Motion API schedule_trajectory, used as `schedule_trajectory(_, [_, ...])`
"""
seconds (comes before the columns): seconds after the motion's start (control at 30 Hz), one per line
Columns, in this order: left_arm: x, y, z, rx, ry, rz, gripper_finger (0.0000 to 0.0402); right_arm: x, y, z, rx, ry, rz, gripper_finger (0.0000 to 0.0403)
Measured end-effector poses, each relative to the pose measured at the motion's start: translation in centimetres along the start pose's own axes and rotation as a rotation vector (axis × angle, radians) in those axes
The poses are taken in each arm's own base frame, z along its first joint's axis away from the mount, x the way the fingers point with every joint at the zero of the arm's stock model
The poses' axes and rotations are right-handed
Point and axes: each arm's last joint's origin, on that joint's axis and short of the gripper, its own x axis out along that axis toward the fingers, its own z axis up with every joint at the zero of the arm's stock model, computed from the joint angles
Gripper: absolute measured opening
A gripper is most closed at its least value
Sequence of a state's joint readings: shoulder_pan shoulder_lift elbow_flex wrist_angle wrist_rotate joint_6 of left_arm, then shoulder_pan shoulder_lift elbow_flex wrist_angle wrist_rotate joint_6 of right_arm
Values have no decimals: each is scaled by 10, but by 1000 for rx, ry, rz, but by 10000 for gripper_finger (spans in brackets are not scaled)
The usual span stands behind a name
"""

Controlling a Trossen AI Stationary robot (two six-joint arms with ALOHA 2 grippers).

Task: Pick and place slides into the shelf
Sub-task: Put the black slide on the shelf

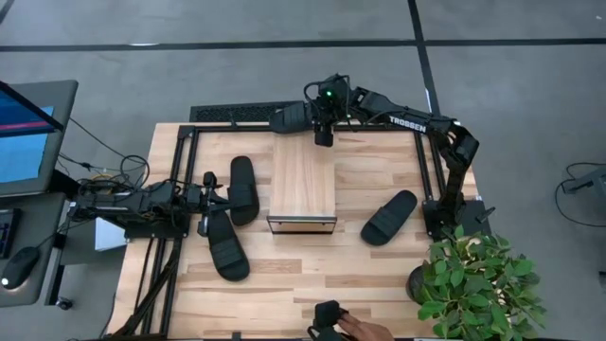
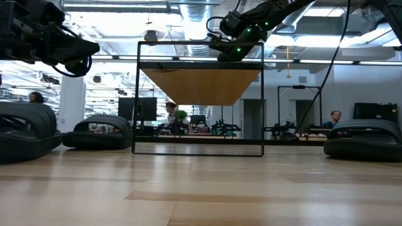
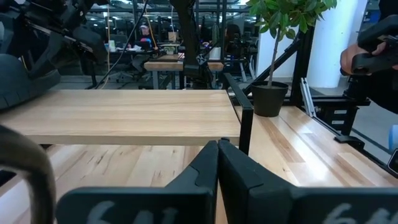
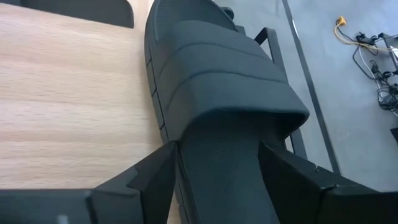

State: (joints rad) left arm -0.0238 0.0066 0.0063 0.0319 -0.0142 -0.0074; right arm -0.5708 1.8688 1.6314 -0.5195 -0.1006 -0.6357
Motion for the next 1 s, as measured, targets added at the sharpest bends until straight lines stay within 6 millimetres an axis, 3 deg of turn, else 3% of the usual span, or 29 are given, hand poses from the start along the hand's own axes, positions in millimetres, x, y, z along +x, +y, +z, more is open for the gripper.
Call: schedule_trajectory(1.0, [0,0,0,4,-1,0,0,0,3,-4,-29,87,-26,215])
